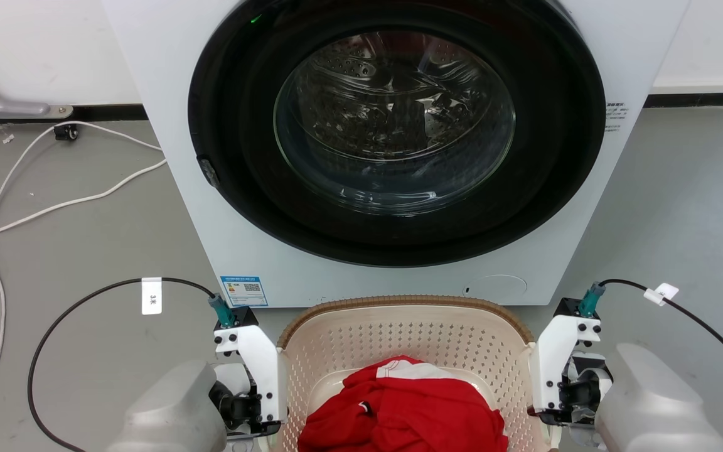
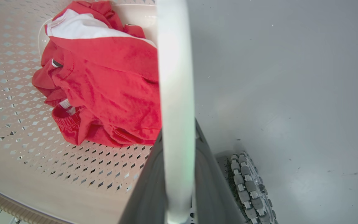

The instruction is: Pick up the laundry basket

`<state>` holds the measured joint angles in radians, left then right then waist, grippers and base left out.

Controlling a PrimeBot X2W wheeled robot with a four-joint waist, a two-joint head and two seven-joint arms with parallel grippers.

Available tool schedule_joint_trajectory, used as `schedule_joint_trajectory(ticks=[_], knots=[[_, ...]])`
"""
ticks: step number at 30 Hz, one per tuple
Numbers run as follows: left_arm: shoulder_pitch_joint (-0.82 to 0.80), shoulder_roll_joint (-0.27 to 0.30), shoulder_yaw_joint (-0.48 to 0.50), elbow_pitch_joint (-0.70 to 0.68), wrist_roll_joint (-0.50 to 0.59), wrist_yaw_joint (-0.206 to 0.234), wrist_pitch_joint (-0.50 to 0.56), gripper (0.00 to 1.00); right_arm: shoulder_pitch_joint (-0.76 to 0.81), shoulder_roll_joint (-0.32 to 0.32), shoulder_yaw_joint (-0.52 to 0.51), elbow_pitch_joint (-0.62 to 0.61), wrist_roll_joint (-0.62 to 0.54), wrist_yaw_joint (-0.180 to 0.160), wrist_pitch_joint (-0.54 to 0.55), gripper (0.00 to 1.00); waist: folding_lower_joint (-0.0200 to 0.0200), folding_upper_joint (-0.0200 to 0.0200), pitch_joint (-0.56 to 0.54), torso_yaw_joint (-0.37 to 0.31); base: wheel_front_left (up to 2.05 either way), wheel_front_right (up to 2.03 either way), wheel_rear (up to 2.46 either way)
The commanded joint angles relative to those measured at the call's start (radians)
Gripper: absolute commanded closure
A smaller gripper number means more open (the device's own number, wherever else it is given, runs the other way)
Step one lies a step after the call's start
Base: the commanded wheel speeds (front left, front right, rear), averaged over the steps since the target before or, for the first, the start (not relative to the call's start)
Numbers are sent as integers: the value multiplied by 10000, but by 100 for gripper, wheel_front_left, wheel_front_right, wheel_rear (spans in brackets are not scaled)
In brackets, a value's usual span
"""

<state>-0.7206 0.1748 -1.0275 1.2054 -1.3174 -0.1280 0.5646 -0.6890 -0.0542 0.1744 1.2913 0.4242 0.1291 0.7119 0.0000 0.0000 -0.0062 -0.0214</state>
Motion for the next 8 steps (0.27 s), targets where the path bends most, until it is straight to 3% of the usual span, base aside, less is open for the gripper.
schedule_joint_trajectory(ticks=[1,8], knots=[[96,-33,-12,-17,-73,-45,-45,100,120,70,-30,-39,20,29,-41,100,0,0,-6,2,0,0,0],[58,-24,-48,-21,-82,-46,-86,100,104,70,-35,-39,53,29,-48,100,0,0,4,5,0,0,0]])
